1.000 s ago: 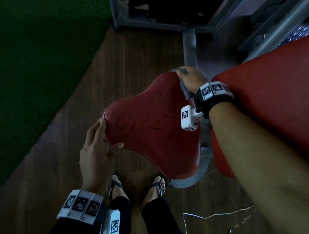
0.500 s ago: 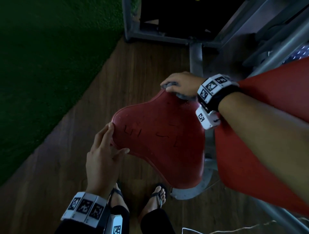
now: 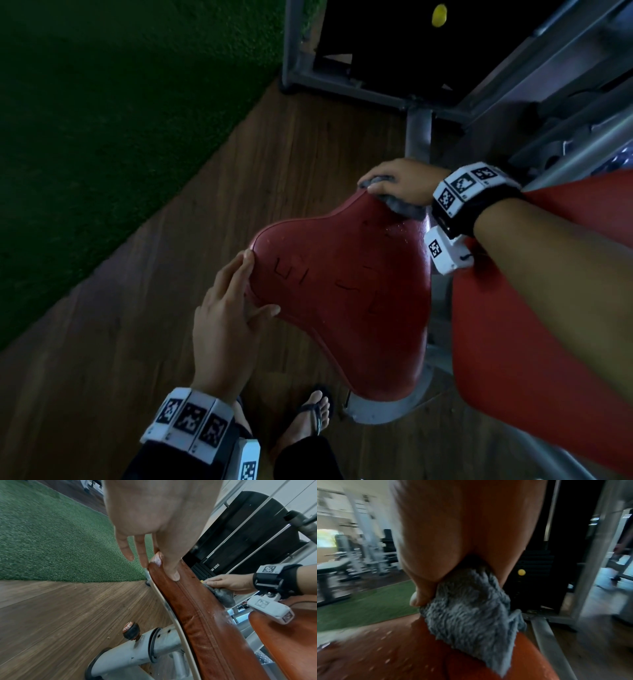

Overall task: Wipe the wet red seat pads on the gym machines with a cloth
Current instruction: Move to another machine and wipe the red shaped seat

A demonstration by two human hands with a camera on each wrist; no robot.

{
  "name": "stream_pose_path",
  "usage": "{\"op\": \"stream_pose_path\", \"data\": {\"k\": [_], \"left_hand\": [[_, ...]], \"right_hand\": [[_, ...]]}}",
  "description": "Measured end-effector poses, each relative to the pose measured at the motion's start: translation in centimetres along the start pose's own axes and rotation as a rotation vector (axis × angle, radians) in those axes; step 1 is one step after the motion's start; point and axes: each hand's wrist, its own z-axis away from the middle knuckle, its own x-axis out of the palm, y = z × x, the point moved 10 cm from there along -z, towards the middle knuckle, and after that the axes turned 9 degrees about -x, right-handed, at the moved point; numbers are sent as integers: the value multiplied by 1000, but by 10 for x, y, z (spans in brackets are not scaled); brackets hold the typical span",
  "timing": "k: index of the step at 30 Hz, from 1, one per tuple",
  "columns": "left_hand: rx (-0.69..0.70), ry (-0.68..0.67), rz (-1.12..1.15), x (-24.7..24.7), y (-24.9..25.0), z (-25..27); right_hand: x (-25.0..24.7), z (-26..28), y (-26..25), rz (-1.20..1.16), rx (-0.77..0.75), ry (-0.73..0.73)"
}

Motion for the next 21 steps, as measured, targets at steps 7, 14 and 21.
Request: {"op": "stream_pose_path", "data": {"k": [7,14,21], "left_hand": [[-29,3,62,1,-5,-4],[-9,4,60,0,-5,-5],[-9,10,67,-1,-3,-3]], "right_hand": [[9,-9,-33,100,10,-24],[40,-17,-117,188,-209,-222],[23,-10,-84,209,-110,-152]]}}
